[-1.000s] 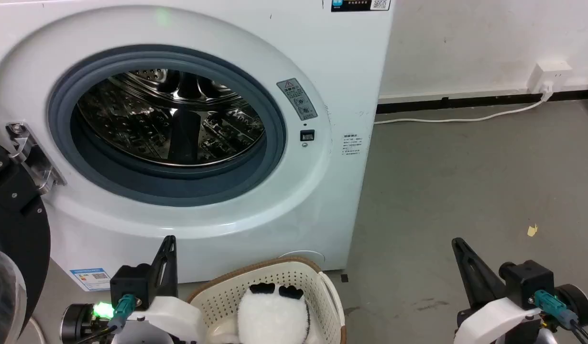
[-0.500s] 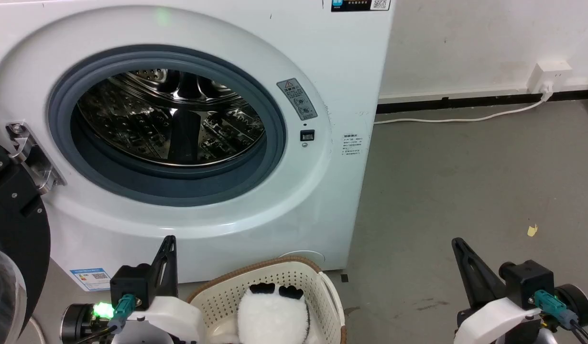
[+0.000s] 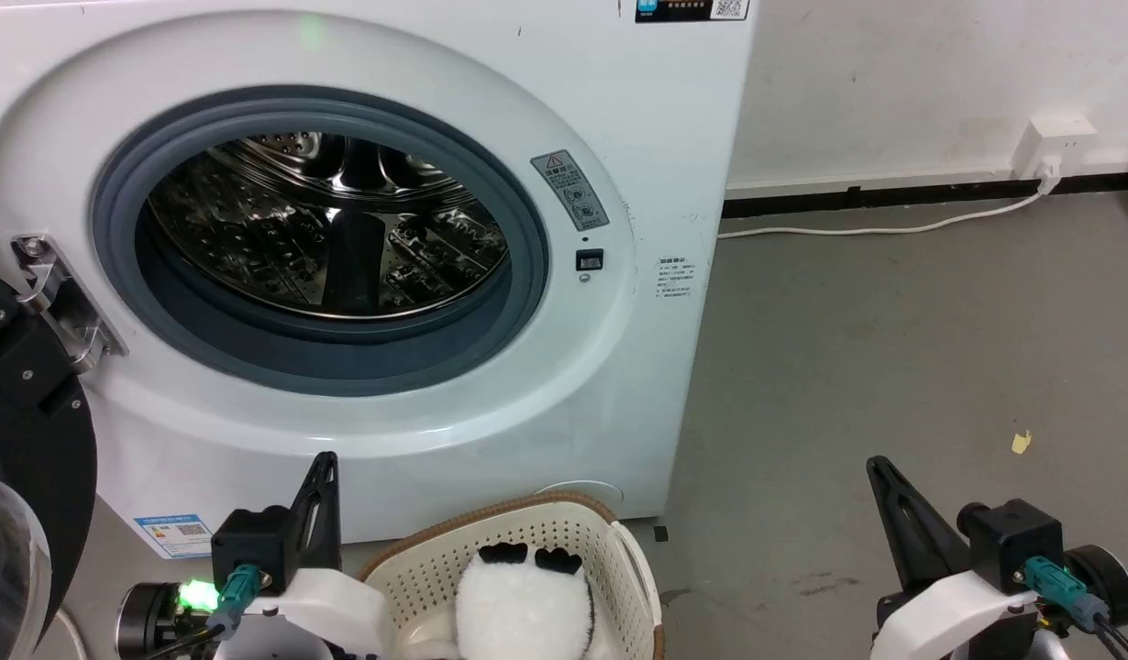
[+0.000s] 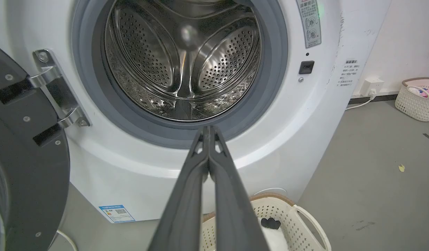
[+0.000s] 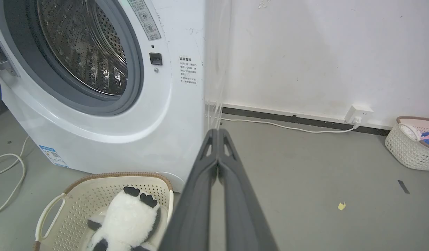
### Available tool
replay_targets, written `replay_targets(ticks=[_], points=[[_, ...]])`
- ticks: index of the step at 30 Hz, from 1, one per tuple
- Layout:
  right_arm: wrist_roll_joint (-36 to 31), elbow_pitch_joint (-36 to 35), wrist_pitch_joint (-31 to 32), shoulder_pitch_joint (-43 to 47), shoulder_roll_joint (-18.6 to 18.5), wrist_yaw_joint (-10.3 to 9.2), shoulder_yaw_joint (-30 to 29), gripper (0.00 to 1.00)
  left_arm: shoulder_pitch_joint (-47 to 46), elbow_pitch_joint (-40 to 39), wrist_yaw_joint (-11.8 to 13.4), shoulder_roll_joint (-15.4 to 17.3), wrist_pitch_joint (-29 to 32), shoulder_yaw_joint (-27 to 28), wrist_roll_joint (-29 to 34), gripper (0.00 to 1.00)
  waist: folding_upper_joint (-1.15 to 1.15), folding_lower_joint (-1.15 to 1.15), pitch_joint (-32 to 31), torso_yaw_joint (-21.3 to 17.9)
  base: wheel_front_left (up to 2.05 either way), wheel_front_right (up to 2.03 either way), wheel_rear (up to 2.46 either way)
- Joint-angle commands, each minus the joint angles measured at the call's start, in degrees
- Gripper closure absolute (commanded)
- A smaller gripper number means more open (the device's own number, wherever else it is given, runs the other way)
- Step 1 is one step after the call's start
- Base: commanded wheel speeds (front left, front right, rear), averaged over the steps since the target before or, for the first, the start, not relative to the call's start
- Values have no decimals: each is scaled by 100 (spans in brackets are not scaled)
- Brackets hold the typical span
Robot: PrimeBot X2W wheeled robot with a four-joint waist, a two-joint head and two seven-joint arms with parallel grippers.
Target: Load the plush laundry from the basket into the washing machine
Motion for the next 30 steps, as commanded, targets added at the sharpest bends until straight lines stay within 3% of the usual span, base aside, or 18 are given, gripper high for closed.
replay_targets(ticks=[1, 16, 17, 30], points=[[-28, -23, 5, -66, 3, -5, -3, 100, -6, -25, -25, 0, 1, 1, 15, 100, 0, 0, 0, 0, 0, 0, 0], [-28, -23, 5, -66, 3, -5, -3, 100, -6, -25, -25, 0, 1, 1, 15, 100, 0, 0, 0, 0, 0, 0, 0], [1, 0, 0, 0, 0, 0, 0, 0, 0, 0, 0, 0, 0, 0, -1, 0, 0, 0, 0, 0, 0, 0, 0], [165, 53, -105, 54, 0, 0, -7, 0, -42, 104, 41, 0, -108, -137, -106, 0, 0, 0, 4, 3, 0, 0, 0]])
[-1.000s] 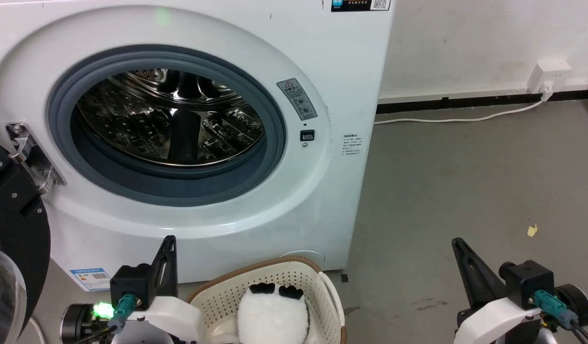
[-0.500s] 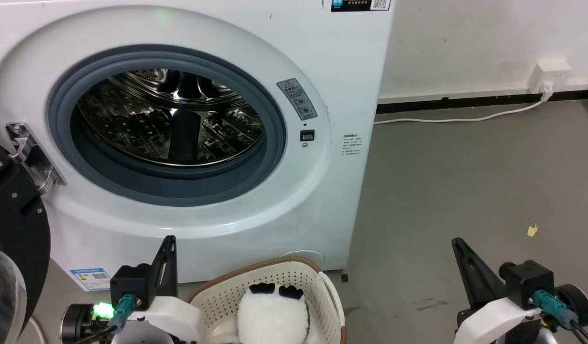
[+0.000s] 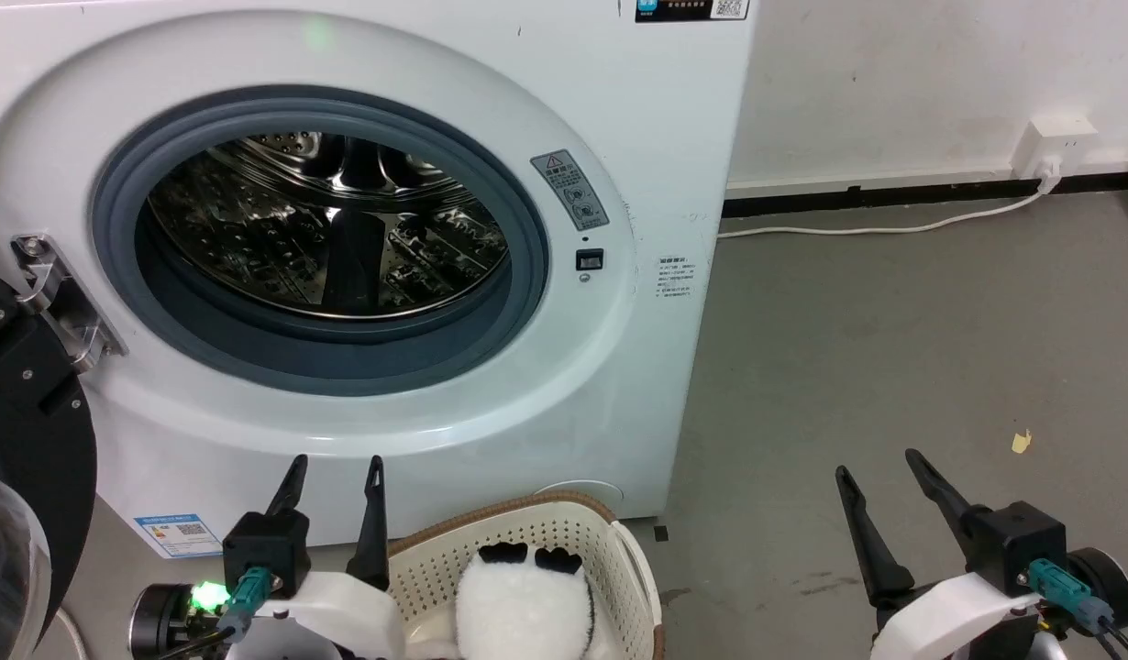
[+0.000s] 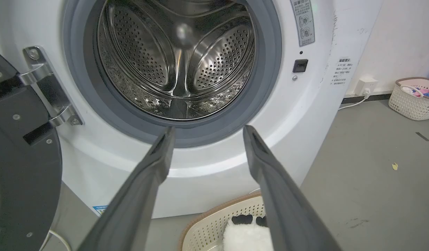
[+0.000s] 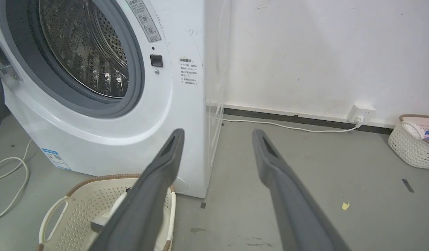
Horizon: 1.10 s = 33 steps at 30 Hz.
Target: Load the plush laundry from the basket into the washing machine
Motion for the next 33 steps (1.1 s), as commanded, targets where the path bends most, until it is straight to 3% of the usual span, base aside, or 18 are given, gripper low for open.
replay_targets(ticks=[1, 15, 33], points=[[90, 27, -57, 52, 0, 0, -8, 0, -46, 47, 30, 1, -58, -42, -56, 0, 0, 0, 2, 0, 0, 0, 0], [355, 99, -220, 32, 1, -1, -56, 0, -323, 515, 52, 2, -170, -280, -276, 0, 0, 0, 163, -71, 0, 0, 0], [689, 10, -403, -107, 1, -2, -272, 0, -1139, 1812, 101, 2, -198, -689, -647, 0, 0, 0, 896, -270, 0, 0, 0]])
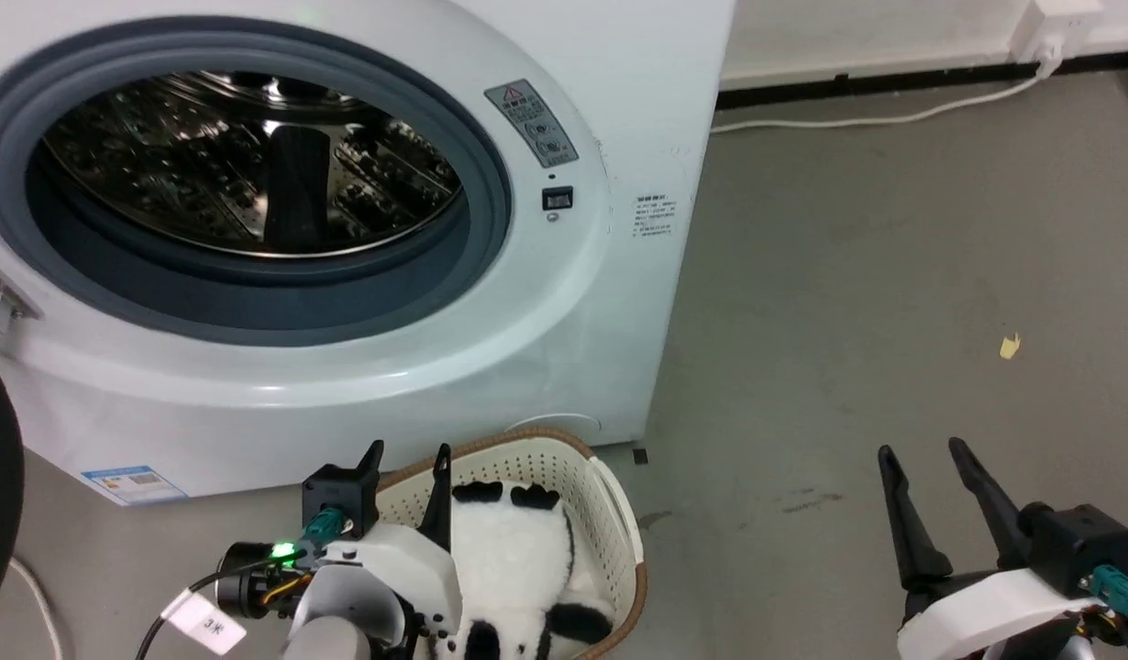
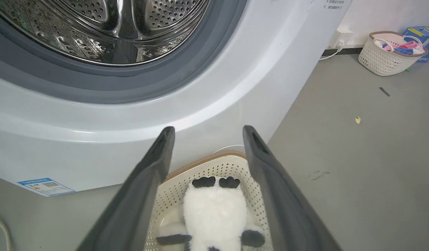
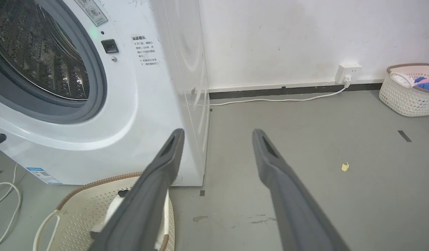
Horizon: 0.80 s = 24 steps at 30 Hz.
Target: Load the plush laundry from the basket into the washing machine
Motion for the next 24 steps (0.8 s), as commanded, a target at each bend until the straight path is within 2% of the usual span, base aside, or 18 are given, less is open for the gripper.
replay_targets(ticks=[1, 12, 24], points=[[58, -34, -54, -106, 1, -2, -40, 0, -137, 118, 37, 3, -23, -50, -65, 0, 0, -1, 105, -37, 0, 0, 0], [272, -143, -162, -208, 1, -2, -199, 0, -666, 900, 120, 3, 159, -351, -526, 0, 0, -1, 626, -145, 0, 0, 0], [475, -348, -256, -331, 2, -3, -295, 0, -1289, 1652, 366, 3, 554, -829, -1056, 0, 0, -1, 1277, -224, 0, 0, 0]])
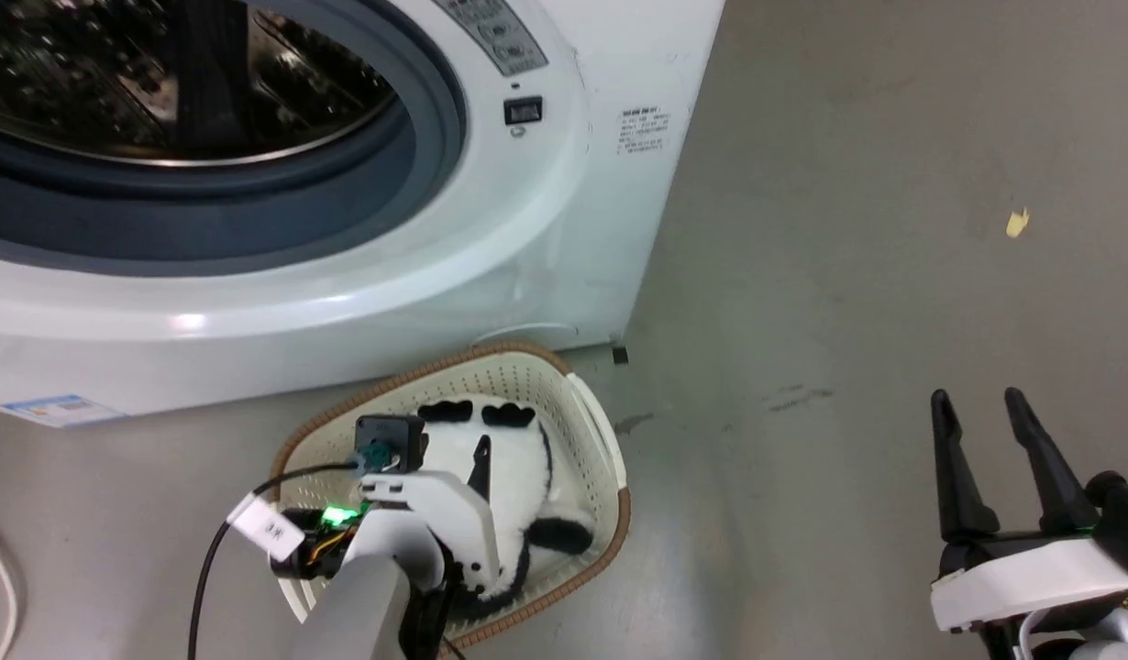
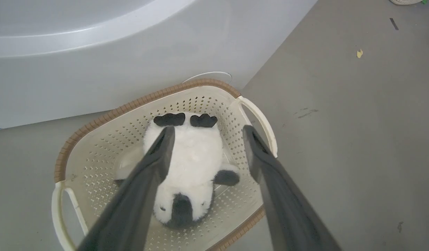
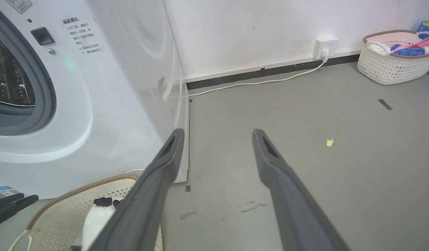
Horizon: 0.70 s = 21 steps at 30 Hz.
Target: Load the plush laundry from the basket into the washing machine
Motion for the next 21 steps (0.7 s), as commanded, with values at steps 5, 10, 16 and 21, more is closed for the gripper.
replay_targets(ticks=[5, 10, 16, 21], points=[[161, -143, -93, -123, 2, -3, -81, 0, -431, 460, 187, 10, 164, -225, -206, 0, 0, -1, 380, -55, 0, 0, 0], [260, -270, -134, -147, 2, -3, -134, 0, -770, 861, 373, 12, 214, -338, -354, 0, 0, -1, 689, -76, 0, 0, 0], [381, -399, -179, -177, 2, -4, -179, 0, -1121, 1276, 462, 57, 199, -455, -548, 0, 0, -1, 1051, -106, 0, 0, 0], [486, -522, -223, -218, 2, -4, -230, 0, -1400, 1594, 500, 127, 131, -555, -710, 0, 0, -1, 1379, -127, 0, 0, 0]])
